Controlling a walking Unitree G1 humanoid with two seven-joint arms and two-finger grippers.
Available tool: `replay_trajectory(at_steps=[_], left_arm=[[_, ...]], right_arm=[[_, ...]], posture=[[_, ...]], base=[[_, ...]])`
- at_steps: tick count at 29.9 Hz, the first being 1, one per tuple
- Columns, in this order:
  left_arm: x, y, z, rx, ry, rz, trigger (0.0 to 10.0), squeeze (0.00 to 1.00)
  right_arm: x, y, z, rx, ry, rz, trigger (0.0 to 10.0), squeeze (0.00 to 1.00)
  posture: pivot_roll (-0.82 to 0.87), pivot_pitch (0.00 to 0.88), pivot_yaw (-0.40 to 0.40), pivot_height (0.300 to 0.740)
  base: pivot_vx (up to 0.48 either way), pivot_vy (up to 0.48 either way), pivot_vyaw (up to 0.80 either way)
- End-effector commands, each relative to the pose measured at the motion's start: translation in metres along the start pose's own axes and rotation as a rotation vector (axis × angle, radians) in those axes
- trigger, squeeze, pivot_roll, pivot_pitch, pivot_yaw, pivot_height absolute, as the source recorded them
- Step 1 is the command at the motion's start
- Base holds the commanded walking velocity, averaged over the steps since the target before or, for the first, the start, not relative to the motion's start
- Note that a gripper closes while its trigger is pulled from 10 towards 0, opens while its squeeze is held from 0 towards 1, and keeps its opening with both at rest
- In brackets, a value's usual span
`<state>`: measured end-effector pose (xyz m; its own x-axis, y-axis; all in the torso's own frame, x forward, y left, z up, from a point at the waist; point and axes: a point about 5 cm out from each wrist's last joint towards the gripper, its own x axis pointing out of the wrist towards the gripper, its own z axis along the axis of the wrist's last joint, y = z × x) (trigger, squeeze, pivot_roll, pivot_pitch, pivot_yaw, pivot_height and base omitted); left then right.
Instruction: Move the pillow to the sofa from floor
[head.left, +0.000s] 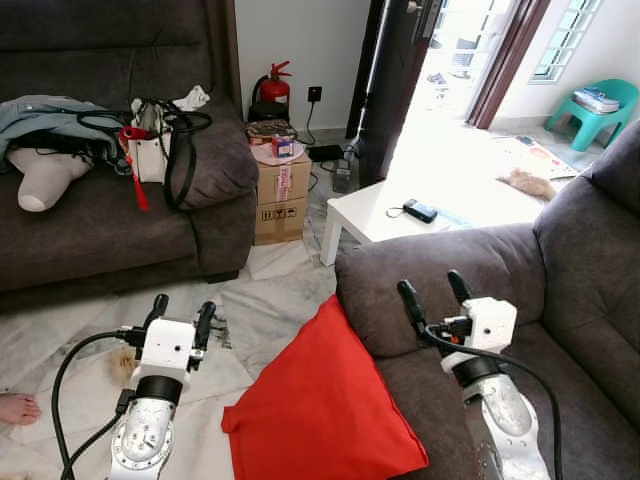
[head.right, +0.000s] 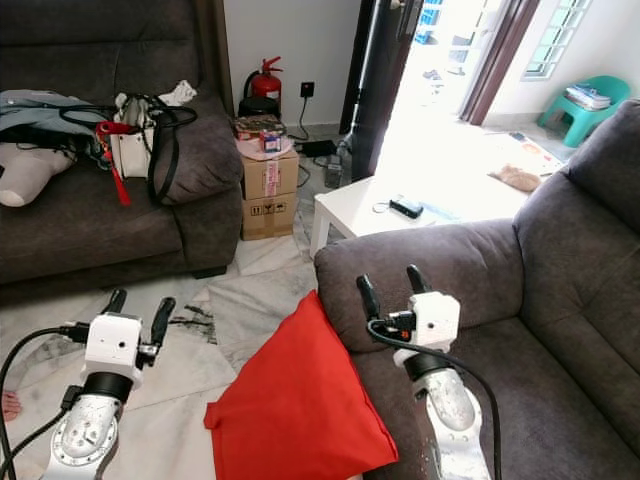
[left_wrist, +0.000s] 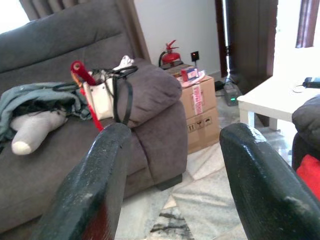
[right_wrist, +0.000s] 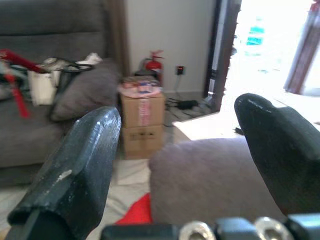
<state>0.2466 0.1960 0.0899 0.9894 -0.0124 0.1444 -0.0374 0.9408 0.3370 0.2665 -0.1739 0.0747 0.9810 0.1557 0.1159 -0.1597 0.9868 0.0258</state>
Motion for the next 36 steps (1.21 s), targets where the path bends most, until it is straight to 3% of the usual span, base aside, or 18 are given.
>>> replay_trajectory(at_steps=[1,10,18,35,36], left_arm=[[0.004,-0.009,0.000,0.006,-0.015,-0.059,10.0,0.00],[0.010,-0.006,0.000,0.036,-0.019,-0.085,10.0,0.00],[0.013,0.001,0.000,0.025,-0.024,-0.059,10.0,0.00],[0.018,-0.007,0.002,-0.001,-0.017,-0.098,10.0,0.00],[0.019,-0.007,0.002,-0.007,-0.016,-0.099,10.0,0.63]], right_arm=[[-0.004,-0.013,0.003,-0.026,-0.002,-0.080,10.0,0.00],[-0.007,-0.026,0.003,-0.066,0.002,-0.165,10.0,0.00],[-0.007,-0.020,0.001,-0.062,0.010,-0.154,10.0,0.00],[-0.006,-0.014,-0.004,-0.052,0.029,-0.140,10.0,0.00],[-0.006,-0.013,-0.004,-0.051,0.029,-0.141,10.0,0.00]], posture=[[0.02,0.000,-0.098,0.740],[-0.01,0.000,-0.086,0.740],[0.01,0.000,-0.077,0.740],[0.01,0.000,-0.056,0.740],[0.01,0.000,-0.055,0.740]], base=[[0.000,0.000,0.00],[0.000,0.000,0.00],[0.000,0.000,0.00],[0.000,0.000,0.00],[0.000,0.000,0.00]])
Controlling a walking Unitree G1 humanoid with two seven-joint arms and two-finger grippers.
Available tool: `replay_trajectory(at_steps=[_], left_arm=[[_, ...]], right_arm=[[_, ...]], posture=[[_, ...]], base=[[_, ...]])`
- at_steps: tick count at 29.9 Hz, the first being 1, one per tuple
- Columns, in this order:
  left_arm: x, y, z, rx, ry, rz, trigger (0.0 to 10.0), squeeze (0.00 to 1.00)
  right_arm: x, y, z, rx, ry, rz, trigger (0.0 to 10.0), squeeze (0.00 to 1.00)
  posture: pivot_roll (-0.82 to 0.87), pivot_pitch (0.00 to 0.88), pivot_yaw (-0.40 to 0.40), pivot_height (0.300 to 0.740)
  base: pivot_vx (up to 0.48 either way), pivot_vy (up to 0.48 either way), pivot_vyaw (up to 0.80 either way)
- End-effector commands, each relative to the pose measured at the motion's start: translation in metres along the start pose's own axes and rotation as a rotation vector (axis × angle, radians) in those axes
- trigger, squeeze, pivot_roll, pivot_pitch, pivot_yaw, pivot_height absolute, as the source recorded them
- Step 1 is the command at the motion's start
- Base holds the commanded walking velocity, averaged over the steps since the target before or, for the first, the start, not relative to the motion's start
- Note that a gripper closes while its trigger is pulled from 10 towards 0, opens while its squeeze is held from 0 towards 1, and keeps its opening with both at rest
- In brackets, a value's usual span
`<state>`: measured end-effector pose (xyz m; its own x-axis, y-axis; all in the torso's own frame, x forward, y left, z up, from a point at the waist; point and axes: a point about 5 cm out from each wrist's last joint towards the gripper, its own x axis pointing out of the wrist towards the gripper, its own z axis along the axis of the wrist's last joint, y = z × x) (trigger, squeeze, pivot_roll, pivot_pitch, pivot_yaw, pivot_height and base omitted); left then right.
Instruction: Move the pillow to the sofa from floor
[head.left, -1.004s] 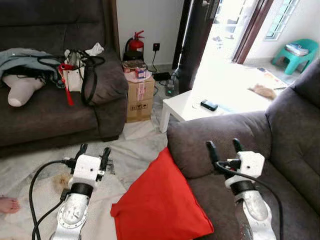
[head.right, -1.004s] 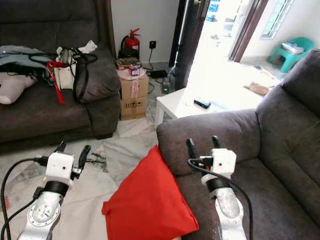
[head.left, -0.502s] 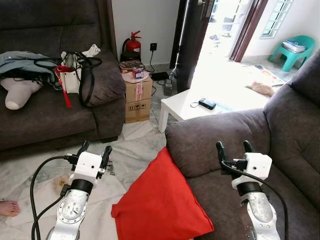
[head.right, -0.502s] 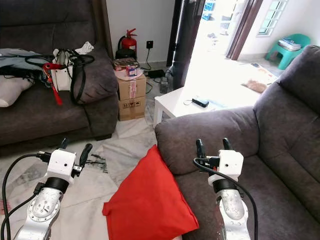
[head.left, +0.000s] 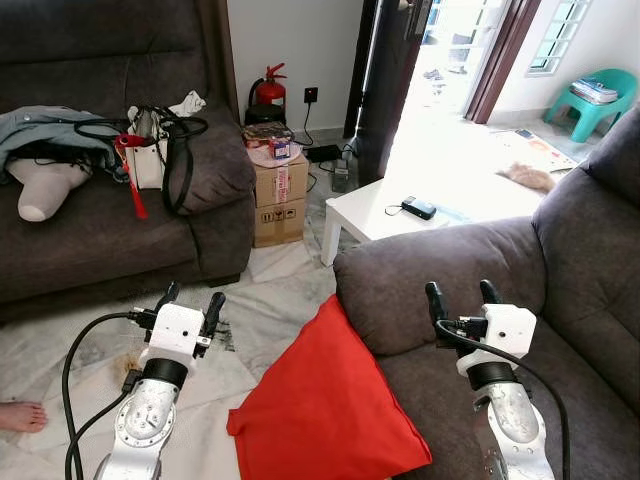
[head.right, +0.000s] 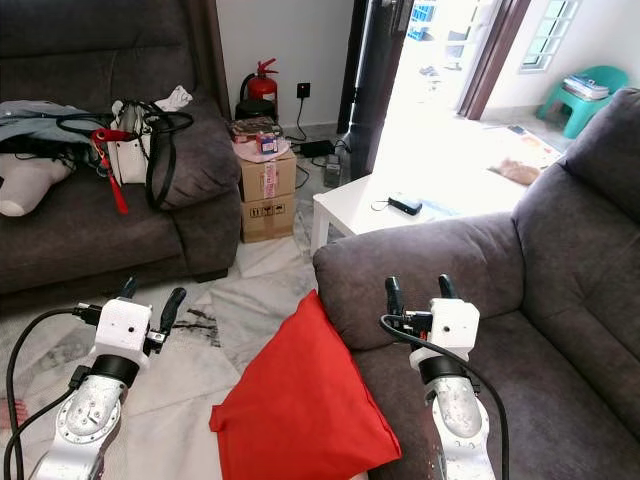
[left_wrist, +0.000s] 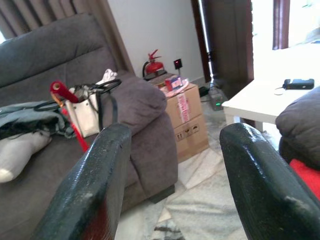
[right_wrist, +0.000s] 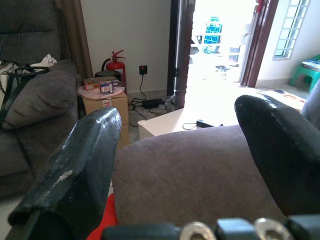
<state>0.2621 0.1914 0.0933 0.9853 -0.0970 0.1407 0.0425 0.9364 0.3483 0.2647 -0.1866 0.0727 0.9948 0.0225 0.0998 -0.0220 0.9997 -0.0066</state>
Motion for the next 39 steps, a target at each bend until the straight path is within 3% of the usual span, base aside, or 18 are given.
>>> replay_trajectory(at_steps=[1,8,9,10,11,12,29,39], left_arm=[[0.0032,-0.0032,-0.0004,-0.008,0.009,-0.018,10.0,1.00],[0.0036,-0.0028,0.0005,-0.010,0.004,-0.020,10.0,1.00],[0.0035,-0.0030,0.0003,-0.008,0.006,-0.021,10.0,0.82],[0.0033,-0.0031,0.0001,-0.005,0.006,-0.023,10.0,0.14],[0.0033,-0.0030,0.0001,-0.004,0.006,-0.023,10.0,0.14],[0.0031,-0.0037,-0.0001,-0.004,0.007,-0.022,10.0,0.00],[0.0033,-0.0060,0.0007,-0.007,0.005,-0.025,10.0,0.00],[0.0035,-0.0057,0.0001,-0.004,0.008,-0.020,10.0,0.00]], right_arm=[[-0.0023,-0.0008,-0.0031,-0.005,0.015,-0.005,10.0,0.00],[-0.0012,0.0028,-0.0031,0.003,0.015,0.006,10.0,0.00],[-0.0013,0.0037,-0.0035,0.004,0.016,0.011,10.0,0.00],[-0.0013,0.0043,-0.0036,0.005,0.017,0.013,10.0,0.00],[-0.0012,0.0045,-0.0035,0.005,0.017,0.013,10.0,0.00],[-0.0013,0.0043,-0.0035,0.004,0.017,0.014,10.0,0.00],[0.0006,0.0056,-0.0051,0.004,0.040,0.021,10.0,0.00],[0.0014,0.0063,-0.0053,0.004,0.047,0.032,10.0,0.00]], posture=[[0.01,0.000,-0.054,0.740],[0.01,0.000,-0.057,0.740],[0.01,0.000,-0.059,0.740],[0.01,0.000,-0.058,0.740],[0.01,0.000,-0.058,0.740],[0.01,0.000,-0.060,0.740],[0.01,0.000,-0.065,0.740],[0.01,0.003,-0.065,0.691]], base=[[0.000,0.000,0.00],[0.000,0.000,0.00],[0.000,0.000,0.00],[0.000,0.000,0.00],[0.000,0.000,0.00],[0.000,0.000,0.00],[0.000,0.000,0.00],[0.000,0.000,0.00]])
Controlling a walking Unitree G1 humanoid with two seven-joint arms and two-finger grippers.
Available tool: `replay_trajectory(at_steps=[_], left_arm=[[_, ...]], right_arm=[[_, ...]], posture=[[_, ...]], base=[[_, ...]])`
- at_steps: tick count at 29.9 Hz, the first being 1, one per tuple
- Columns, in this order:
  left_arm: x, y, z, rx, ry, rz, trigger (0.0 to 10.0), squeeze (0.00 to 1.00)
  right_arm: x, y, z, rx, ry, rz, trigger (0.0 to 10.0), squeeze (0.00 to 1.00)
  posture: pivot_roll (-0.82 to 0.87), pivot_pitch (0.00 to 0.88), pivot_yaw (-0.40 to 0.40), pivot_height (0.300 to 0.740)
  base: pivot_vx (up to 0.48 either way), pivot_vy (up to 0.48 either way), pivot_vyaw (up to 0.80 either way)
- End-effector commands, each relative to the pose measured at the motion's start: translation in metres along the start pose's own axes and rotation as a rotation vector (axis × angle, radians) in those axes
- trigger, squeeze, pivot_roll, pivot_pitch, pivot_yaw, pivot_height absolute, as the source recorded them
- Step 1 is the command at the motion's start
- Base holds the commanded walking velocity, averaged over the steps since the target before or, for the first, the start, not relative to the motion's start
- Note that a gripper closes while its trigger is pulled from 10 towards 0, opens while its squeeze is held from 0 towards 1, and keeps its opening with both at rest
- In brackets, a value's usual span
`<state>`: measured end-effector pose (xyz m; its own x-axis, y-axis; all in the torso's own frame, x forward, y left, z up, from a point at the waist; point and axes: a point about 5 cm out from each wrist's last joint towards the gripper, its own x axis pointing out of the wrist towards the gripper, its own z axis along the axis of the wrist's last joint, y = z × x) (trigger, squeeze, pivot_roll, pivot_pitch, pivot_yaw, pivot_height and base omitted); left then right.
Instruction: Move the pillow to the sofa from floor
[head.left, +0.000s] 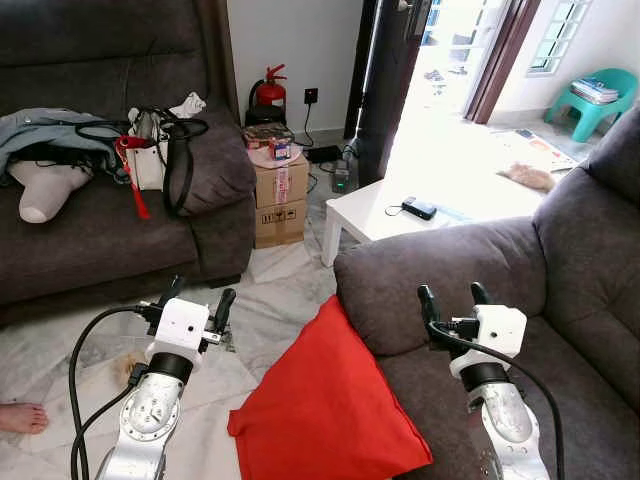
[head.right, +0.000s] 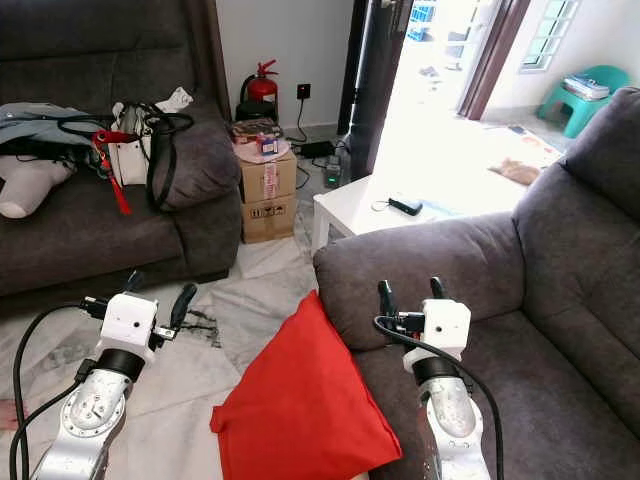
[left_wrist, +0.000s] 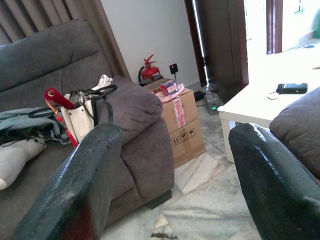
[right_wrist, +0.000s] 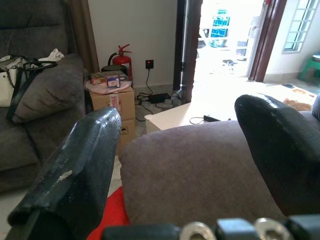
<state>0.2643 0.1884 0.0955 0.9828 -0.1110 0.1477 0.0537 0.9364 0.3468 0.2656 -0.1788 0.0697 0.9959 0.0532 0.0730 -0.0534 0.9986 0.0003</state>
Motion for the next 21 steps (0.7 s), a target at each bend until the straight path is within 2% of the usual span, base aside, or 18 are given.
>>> replay_trajectory(at_steps=[1,3,14,21], left_arm=[[0.0006,-0.0037,-0.0024,-0.001,0.019,-0.008,10.0,0.00],[0.0003,-0.0039,-0.0024,-0.001,0.020,-0.008,10.0,0.00],[-0.0004,-0.0031,-0.0027,0.003,0.020,0.002,10.0,0.00],[-0.0003,-0.0028,-0.0030,0.002,0.020,-0.001,10.0,0.00]], right_arm=[[0.0006,-0.0012,-0.0023,-0.006,0.021,0.005,10.0,0.00],[0.0002,0.0006,-0.0022,-0.010,0.019,0.020,10.0,0.00],[-0.0002,0.0030,-0.0018,-0.026,0.017,0.041,10.0,0.00],[0.0019,0.0047,0.0012,-0.024,0.000,0.056,10.0,0.00]], posture=[[0.01,0.002,-0.065,0.686],[0.01,0.003,-0.067,0.672],[0.01,0.000,-0.067,0.672],[0.01,0.000,-0.066,0.638]], base=[[0.000,0.000,0.00],[0.000,0.000,0.00],[0.000,0.000,0.00],[0.000,0.000,0.00]])
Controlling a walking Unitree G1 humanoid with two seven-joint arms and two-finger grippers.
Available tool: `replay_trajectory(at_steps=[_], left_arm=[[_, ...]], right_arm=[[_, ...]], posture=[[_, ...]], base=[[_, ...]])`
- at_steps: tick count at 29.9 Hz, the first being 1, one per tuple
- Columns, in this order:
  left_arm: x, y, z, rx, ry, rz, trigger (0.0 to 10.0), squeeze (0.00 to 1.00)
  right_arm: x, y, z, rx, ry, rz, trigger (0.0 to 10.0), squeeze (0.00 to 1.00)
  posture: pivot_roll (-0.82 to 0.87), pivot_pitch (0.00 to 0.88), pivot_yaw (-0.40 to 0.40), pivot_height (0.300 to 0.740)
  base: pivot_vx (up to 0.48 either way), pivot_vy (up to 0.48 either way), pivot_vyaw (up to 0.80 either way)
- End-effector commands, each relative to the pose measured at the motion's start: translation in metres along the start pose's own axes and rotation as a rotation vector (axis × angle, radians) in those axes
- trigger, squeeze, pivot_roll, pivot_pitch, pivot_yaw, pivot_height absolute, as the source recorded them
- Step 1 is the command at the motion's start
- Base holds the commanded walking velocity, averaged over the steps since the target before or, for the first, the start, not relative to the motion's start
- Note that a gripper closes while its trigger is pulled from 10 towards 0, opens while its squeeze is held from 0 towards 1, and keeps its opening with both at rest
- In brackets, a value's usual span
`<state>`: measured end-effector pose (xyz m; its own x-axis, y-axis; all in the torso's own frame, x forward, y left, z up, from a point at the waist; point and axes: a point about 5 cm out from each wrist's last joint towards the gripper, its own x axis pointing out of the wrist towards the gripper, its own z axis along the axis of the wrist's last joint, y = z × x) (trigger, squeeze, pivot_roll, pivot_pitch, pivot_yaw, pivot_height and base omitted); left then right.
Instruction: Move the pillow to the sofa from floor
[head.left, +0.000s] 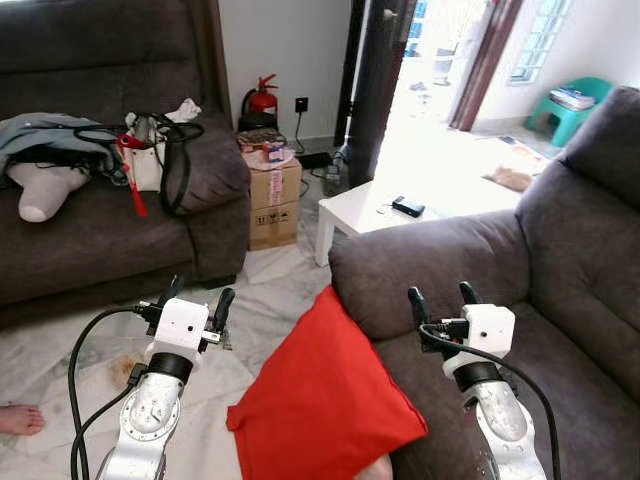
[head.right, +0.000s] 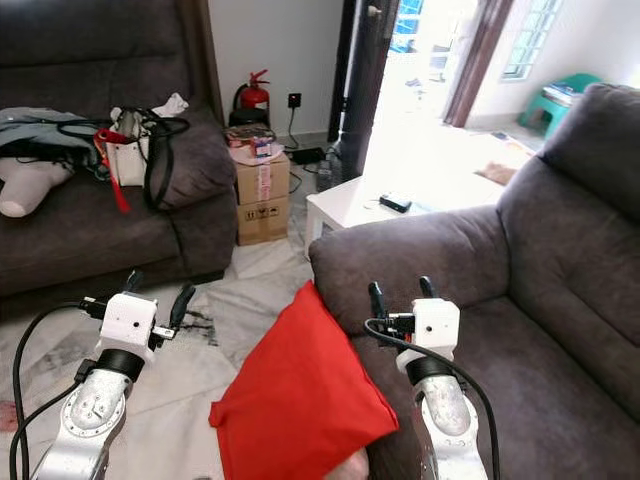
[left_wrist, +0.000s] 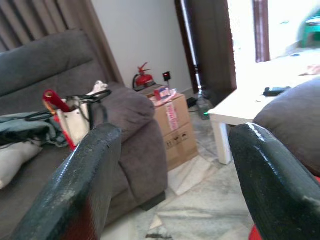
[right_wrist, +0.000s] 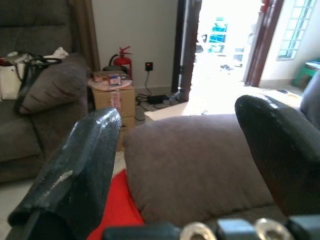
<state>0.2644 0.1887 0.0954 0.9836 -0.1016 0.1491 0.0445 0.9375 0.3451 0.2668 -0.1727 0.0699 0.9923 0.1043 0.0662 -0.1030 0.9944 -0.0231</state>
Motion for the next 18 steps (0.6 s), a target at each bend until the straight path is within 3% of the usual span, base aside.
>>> replay_trajectory(at_steps=[1,18], left_arm=[[-0.0003,-0.0035,-0.0028,0.002,0.019,-0.012,10.0,0.00],[-0.0008,-0.0062,-0.0039,-0.003,0.027,-0.014,10.0,0.00]], right_arm=[[0.0000,-0.0012,0.0014,-0.004,-0.010,0.006,10.0,0.00],[-0.0003,-0.0003,-0.0010,-0.023,0.019,0.027,10.0,0.00]], posture=[[0.01,0.000,-0.066,0.638],[0.01,0.006,-0.075,0.638]], base=[[0.000,0.000,0.00],[0.000,0.000,0.00]])
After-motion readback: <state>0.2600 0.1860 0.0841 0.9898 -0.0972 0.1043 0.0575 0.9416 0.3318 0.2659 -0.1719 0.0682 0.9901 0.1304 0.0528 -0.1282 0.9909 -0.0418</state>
